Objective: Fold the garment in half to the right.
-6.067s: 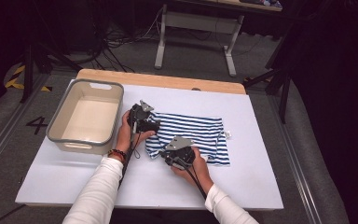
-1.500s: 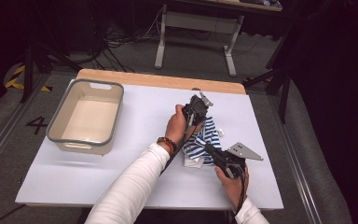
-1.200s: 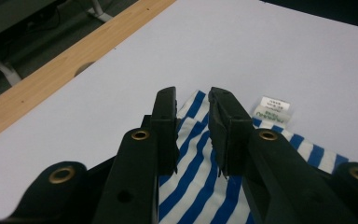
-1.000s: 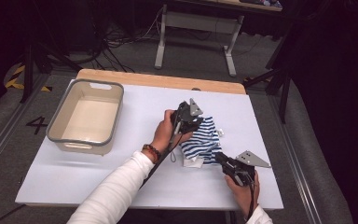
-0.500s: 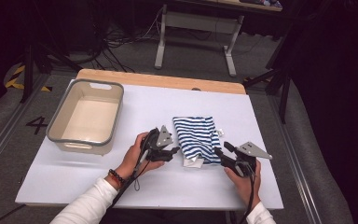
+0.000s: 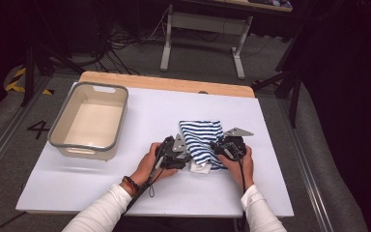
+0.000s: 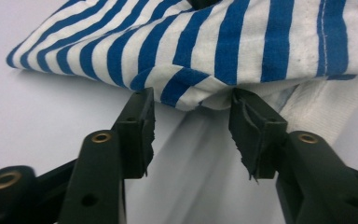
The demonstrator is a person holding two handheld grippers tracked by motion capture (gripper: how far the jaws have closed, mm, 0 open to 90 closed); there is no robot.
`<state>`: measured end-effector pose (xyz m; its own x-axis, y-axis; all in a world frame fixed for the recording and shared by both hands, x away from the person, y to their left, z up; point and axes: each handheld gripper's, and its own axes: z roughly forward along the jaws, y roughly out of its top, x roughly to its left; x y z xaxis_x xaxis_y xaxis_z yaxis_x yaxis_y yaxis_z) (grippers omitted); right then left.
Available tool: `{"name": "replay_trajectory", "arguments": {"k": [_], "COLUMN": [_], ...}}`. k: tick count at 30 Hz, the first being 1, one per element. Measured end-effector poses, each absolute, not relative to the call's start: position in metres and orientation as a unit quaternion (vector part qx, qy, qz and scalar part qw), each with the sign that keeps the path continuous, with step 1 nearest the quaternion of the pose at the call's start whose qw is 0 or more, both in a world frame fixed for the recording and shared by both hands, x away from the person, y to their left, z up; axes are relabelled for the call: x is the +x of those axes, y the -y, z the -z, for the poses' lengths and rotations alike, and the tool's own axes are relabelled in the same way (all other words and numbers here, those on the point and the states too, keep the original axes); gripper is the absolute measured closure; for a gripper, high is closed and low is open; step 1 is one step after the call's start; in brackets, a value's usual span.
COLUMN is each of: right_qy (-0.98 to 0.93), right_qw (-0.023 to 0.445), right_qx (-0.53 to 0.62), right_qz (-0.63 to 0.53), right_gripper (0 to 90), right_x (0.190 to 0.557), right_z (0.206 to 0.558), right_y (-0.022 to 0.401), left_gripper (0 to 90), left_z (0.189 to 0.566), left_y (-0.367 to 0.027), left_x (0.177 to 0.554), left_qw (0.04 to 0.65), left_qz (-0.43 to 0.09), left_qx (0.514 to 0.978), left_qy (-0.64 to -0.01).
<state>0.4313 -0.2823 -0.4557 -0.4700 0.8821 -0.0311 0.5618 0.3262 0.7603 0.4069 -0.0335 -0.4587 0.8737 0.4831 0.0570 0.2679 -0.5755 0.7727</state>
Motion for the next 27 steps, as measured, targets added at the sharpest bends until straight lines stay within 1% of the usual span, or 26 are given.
{"name": "replay_trajectory", "arguments": {"k": [1, 2, 3, 4, 5, 6, 7, 8, 9, 12, 16, 20, 22, 23, 24, 25, 26, 27], "right_qy": [-0.785, -0.785, -0.786, -0.786, -0.788, -0.791, -0.795, -0.794, -0.792, -0.789, -0.779, -0.77, -0.761, -0.757, -0.754, -0.753, -0.754, -0.752], "right_qw": [0.218, 0.214, 0.211, 0.211, 0.206, 0.209, 0.215, 0.215, 0.216, 0.225, 0.253, 0.267, 0.27, 0.265, 0.263, 0.264, 0.265, 0.272], "right_qx": [0.463, 0.463, 0.462, 0.462, 0.459, 0.457, 0.452, 0.453, 0.455, 0.452, 0.446, 0.445, 0.452, 0.459, 0.466, 0.469, 0.471, 0.476], "right_qz": [-0.35, -0.351, -0.352, -0.352, -0.355, -0.35, -0.343, -0.343, -0.345, -0.35, -0.362, -0.372, -0.379, -0.382, -0.381, -0.378, -0.374, -0.365], "right_gripper": [60.9, 64.2, 70.3, 70.3, 74.4, 77.2, 82.2, 82.6, 83.7, 84.4, 84.5, 84.4, 83.4, 81.5, 79.9, 78.2, 74.8, 64.2], "right_x": [0.432, 0.431, 0.43, 0.43, 0.429, 0.429, 0.427, 0.427, 0.426, 0.423, 0.416, 0.41, 0.407, 0.407, 0.407, 0.407, 0.407, 0.407], "right_z": [0.455, 0.454, 0.454, 0.454, 0.454, 0.454, 0.452, 0.452, 0.452, 0.449, 0.44, 0.432, 0.428, 0.428, 0.429, 0.429, 0.43, 0.431], "right_y": [0.283, 0.283, 0.282, 0.282, 0.281, 0.28, 0.279, 0.279, 0.279, 0.281, 0.282, 0.286, 0.29, 0.292, 0.294, 0.295, 0.296, 0.297], "left_gripper": [57.4, 60.1, 64.1, 68.6, 68.6, 72.4, 84.3, 89.5, 90.0, 90.0, 90.0, 90.0, 90.0, 88.4, 81.0, 76.1, 72.1, 68.8], "left_z": [0.459, 0.459, 0.459, 0.459, 0.459, 0.46, 0.46, 0.461, 0.461, 0.46, 0.457, 0.455, 0.453, 0.452, 0.452, 0.452, 0.453, 0.454], "left_y": [0.034, 0.035, 0.036, 0.036, 0.036, 0.038, 0.038, 0.038, 0.038, 0.035, 0.029, 0.027, 0.026, 0.027, 0.029, 0.031, 0.033, 0.035], "left_x": [0.407, 0.408, 0.409, 0.409, 0.41, 0.41, 0.411, 0.411, 0.412, 0.414, 0.417, 0.415, 0.414, 0.414, 0.413, 0.414, 0.413, 0.414], "left_qw": [0.409, 0.409, 0.414, 0.414, 0.412, 0.408, 0.408, 0.404, 0.399, 0.402, 0.415, 0.415, 0.435, 0.435, 0.431, 0.43, 0.421, 0.42], "left_qz": [-0.13, -0.124, -0.116, -0.116, -0.115, -0.114, -0.113, -0.118, -0.125, -0.121, -0.117, -0.127, -0.117, -0.123, -0.125, -0.117, -0.123, -0.122], "left_qx": [0.877, 0.879, 0.877, 0.877, 0.878, 0.88, 0.881, 0.882, 0.883, 0.881, 0.874, 0.873, 0.866, 0.865, 0.867, 0.871, 0.874, 0.875], "left_qy": [-0.215, -0.213, -0.213, -0.213, -0.213, -0.213, -0.212, -0.214, -0.214, -0.219, -0.224, -0.224, -0.218, -0.218, -0.216, -0.21, -0.207, -0.209]}}
